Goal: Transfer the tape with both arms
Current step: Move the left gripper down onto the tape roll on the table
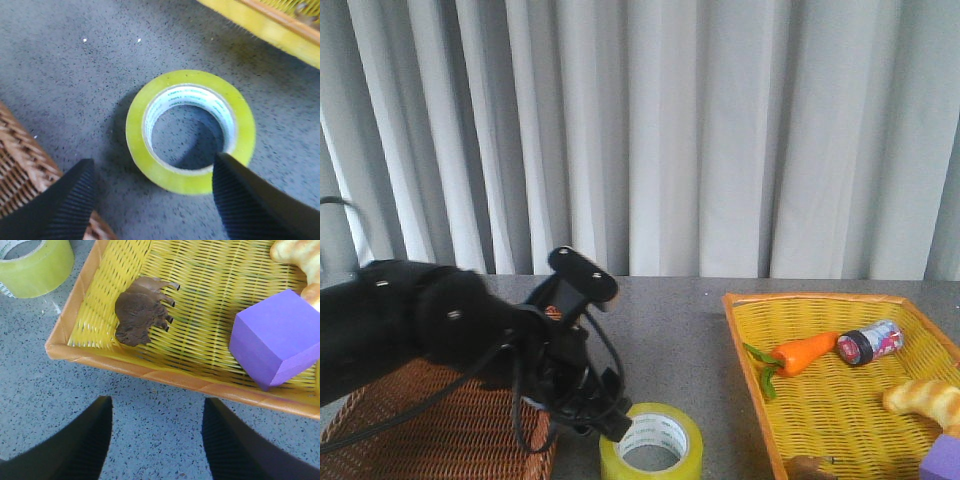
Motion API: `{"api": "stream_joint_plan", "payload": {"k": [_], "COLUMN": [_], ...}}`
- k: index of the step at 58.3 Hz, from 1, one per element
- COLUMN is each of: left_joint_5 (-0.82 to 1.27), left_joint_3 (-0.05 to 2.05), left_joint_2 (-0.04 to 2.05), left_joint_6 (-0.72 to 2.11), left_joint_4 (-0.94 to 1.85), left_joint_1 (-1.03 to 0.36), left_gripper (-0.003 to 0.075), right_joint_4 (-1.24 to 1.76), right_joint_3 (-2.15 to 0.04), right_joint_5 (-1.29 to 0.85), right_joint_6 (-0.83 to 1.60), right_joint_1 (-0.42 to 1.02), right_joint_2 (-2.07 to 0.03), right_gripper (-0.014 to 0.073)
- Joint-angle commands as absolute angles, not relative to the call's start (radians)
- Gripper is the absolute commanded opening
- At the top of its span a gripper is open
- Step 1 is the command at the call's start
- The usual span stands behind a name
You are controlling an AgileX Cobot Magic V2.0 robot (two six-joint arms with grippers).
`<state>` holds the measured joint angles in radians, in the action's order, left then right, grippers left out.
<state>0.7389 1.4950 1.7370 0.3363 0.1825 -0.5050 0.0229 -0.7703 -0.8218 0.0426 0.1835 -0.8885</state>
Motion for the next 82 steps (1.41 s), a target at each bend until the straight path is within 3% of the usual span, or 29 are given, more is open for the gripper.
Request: {"api": "stream_joint_plan", "payload": {"k": [1, 29, 58, 82], "left_joint_5": [0.735, 0.790, 0.834, 0.879], "left_joint_3": [1.601, 1.830, 1.855, 1.856], "left_joint_2": [1.778, 2.054, 2.096, 2.075], "left_joint_6": [0.336, 0.332, 0.325, 0.325], "left_joint_4": [0.180, 0.177, 0.181, 0.181], "left_joint_1": [-0.512, -0.512, -0.512, -0.512], "left_gripper": [0.0489, 0.0431, 0.0160, 0.0142], "right_joint_4": [0.015, 0.015, 0.015, 0.015], "right_joint_3": [-0.795, -0.795, -0.795, -0.795], "right_joint_5": [-0.776, -0.780, -0.780, -0.780], "right_joint_6": [0.047, 0.047, 0.047, 0.047], "right_joint_1": [0.176, 0.176, 0.176, 0.176], "right_joint_2": [-0.876, -0.876, -0.876, -0.876], "right_gripper": [0.0393, 0.0393, 0.0393, 0.0393]}}
